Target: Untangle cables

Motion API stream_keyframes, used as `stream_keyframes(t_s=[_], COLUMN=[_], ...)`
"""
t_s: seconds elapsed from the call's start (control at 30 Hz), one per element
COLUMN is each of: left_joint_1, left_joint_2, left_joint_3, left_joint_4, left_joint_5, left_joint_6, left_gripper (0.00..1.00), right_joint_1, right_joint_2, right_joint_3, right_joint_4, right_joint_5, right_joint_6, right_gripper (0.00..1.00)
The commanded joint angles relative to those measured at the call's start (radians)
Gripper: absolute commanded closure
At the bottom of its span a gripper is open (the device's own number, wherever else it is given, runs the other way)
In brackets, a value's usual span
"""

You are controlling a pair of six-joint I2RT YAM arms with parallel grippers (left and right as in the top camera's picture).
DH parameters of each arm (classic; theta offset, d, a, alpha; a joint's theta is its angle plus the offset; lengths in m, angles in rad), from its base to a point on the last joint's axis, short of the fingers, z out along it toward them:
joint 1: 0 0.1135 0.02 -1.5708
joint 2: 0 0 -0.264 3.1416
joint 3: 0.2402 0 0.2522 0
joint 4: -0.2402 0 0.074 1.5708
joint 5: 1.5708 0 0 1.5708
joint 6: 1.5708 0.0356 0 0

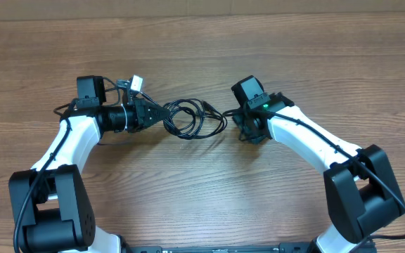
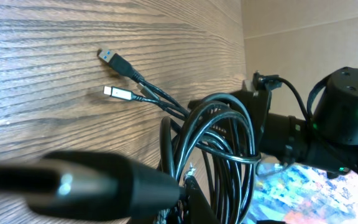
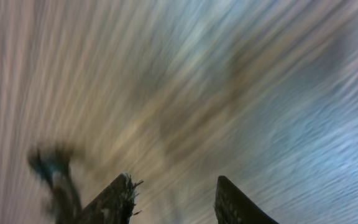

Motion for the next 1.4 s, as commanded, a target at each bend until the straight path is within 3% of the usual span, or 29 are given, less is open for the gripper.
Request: stream_keyframes(t_s=[0.0, 0.17, 0.2, 0.23, 0.33, 0.43, 0.57, 0.7, 0.77, 0.93, 1.03, 1.13, 1.27, 1.37], left_joint_1=[0.004, 0.004, 0.004, 0.004, 0.003, 0.004, 0.004, 0.004, 0.004, 0.004, 0.003, 0.003, 0.003, 0.003], left_joint_2=[-0.028, -0.028, -0.028, -0.028, -0.028, -0.028, -0.028, -0.028, -0.028, -0.028, -0.028, -0.028, -0.028, -0.028], left_joint_3=[0.019, 0.019, 0.019, 0.019, 0.019, 0.019, 0.019, 0.019, 0.019, 0.019, 0.019, 0.019, 0.019, 0.019], left_joint_4=[0.001, 0.002, 0.001, 0.000, -0.027, -0.030, -0.030, -0.030, -0.030, -0.021, -0.022, -0.030, -0.029, -0.021], left_joint_5=[-0.072, -0.232, -0.236, -0.235, -0.215, -0.114, -0.079, 0.011, 0.035, -0.051, -0.167, -0.176, -0.282, -0.134], left_joint_6=[-0.031, -0.159, -0.195, -0.250, -0.375, -0.377, -0.368, -0.289, -0.253, -0.111, -0.104, 0.019, 0.018, 0.035], left_gripper=[0.96, 0.96, 0.96, 0.96, 0.96, 0.96, 0.96, 0.96, 0.96, 0.96, 0.96, 0.96, 0.96, 0.96], right_joint_1=[-0.004, -0.098, -0.110, -0.119, -0.087, -0.031, 0.022, 0.054, 0.054, 0.053, 0.050, 0.050, 0.055, 0.055], right_joint_2=[0.005, 0.005, 0.005, 0.005, 0.005, 0.005, 0.005, 0.005, 0.005, 0.005, 0.001, -0.035, -0.111, -0.114], right_joint_3=[-0.004, -0.003, -0.003, -0.003, -0.003, -0.003, -0.003, -0.003, -0.003, -0.003, -0.003, 0.006, 0.040, 0.039], right_joint_4=[0.012, 0.016, 0.016, 0.019, 0.078, 0.141, 0.183, 0.200, 0.198, 0.093, 0.010, -0.008, -0.133, -0.117], right_joint_5=[-0.337, -0.614, -0.640, -0.665, -0.636, -0.523, -0.440, -0.299, -0.227, -0.044, -0.005, -0.001, 0.126, 0.001], right_joint_6=[-0.158, -0.180, -0.180, -0.180, -0.095, 0.026, 0.086, 0.123, 0.140, 0.139, 0.135, 0.098, 0.109, 0.075], right_gripper=[0.56, 0.51, 0.47, 0.34, 0.34, 0.35, 0.36, 0.49, 0.68, 0.96, 0.96, 0.96, 0.96, 0.96])
